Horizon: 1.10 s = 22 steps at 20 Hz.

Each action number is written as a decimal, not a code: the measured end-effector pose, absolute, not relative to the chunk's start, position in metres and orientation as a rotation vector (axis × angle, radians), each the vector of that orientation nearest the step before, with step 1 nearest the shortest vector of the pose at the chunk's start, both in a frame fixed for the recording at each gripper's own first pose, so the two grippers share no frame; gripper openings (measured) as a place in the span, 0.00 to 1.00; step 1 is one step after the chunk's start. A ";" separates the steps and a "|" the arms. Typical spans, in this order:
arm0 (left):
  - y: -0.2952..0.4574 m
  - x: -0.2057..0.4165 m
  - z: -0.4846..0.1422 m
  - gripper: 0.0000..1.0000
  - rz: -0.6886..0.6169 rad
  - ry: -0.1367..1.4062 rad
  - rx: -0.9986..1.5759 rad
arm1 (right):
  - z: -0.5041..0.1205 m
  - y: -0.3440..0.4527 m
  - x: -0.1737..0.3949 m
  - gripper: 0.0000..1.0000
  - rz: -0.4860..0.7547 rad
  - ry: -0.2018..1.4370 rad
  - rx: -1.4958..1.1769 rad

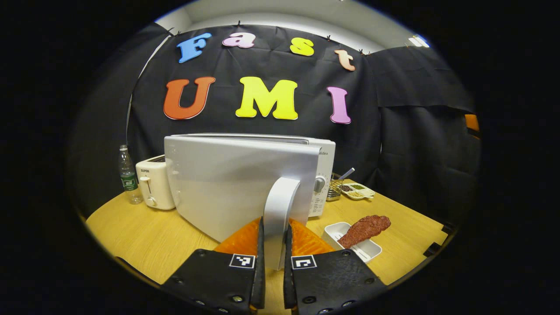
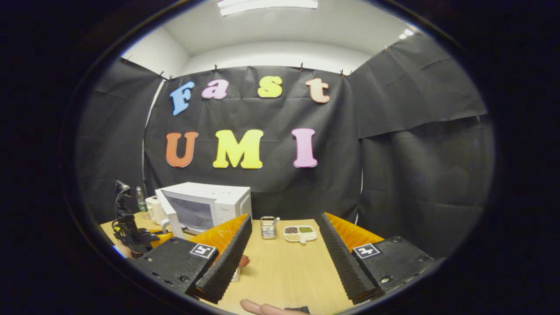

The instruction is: Open the microwave oven with the left hand, put the food in, and close the microwave oven.

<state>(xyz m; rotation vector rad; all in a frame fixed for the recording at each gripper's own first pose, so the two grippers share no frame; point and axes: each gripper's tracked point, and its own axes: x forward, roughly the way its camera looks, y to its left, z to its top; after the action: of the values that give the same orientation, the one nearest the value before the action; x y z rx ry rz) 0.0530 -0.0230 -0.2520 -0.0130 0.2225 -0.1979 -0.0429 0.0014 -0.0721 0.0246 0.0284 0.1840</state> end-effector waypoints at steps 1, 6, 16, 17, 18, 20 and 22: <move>-0.009 0.041 -0.252 0.19 -0.190 0.221 -0.011 | -0.072 0.005 -0.045 0.99 0.189 0.029 0.023; 0.063 -0.024 -0.253 0.39 -0.125 0.240 -0.020 | -0.073 0.025 -0.057 0.99 0.230 0.026 0.023; 0.126 -0.105 -0.198 0.96 0.041 0.203 0.015 | -0.070 0.045 -0.062 0.99 0.288 0.042 -0.028; 0.127 -0.108 -0.191 0.96 0.051 0.203 0.014 | -0.073 0.046 -0.055 0.99 0.295 0.052 -0.052; 0.129 -0.110 -0.182 0.96 0.063 0.201 0.014 | -0.076 0.047 -0.046 0.99 0.300 0.069 -0.068; 0.126 -0.111 -0.164 0.96 0.074 0.189 0.011 | -0.085 0.049 -0.026 0.99 0.311 0.120 -0.079; 0.112 -0.109 -0.146 0.86 0.053 0.171 0.025 | -0.098 0.053 -0.002 0.99 0.323 0.183 -0.078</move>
<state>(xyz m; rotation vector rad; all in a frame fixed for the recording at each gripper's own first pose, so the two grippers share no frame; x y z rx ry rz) -0.1093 0.1120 -0.1460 0.0247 0.1708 0.0533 -0.0024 0.0534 -0.0979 -0.0781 0.1826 0.3229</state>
